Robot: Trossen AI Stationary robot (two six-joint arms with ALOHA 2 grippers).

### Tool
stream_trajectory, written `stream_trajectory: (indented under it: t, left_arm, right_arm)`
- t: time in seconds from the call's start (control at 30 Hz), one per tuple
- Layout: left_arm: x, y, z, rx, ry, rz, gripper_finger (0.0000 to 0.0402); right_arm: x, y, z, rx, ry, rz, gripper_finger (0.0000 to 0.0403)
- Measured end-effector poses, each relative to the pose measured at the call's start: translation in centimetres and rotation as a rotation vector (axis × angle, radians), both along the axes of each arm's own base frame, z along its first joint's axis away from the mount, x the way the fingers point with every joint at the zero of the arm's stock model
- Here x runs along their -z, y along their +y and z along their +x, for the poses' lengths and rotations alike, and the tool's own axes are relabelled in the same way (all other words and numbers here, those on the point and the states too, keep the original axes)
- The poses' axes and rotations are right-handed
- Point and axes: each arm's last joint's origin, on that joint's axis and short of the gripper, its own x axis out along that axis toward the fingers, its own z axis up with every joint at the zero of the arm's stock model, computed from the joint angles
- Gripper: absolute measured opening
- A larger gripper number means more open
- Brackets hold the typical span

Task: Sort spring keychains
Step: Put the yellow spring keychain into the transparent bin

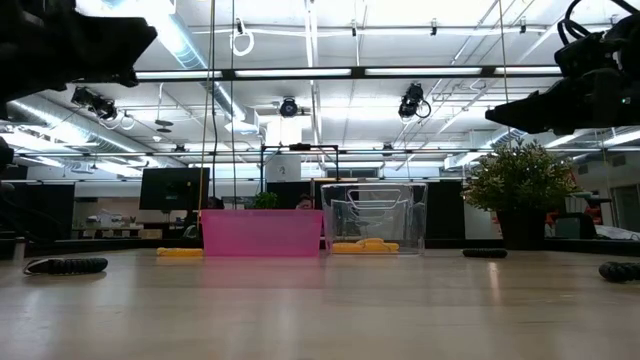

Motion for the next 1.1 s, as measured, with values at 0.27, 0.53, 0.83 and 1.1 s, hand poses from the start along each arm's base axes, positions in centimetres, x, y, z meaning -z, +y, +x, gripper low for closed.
stream_trajectory:
  t: [0.27, 0.53, 0.83, 1.1]
  left_arm:
    - [-1.2, 1.1, -0.9, -0.347, -0.133, -0.165, 0.0112]
    - [-0.8, 0.8, -0.2, -0.213, -0.093, -0.166, 0.0112]
    - [-3.6, 0.6, 1.2, -0.183, 0.217, -0.213, 0.0112]
    - [-5.0, 0.8, 1.8, -0.336, 0.625, -0.354, 0.0112]
  right_arm:
    - [0.0, 0.0, 0.0, 0.0, 0.0, 0.0, 0.0221]
    - [0.0, 0.0, 0.0, 0.0, -0.001, -0.001, 0.0221]
    - [0.0, 0.0, 0.0, 0.0, -0.001, -0.001, 0.0221]
    - [0.0, 0.0, 0.0, 0.0, -0.001, -0.001, 0.0221]
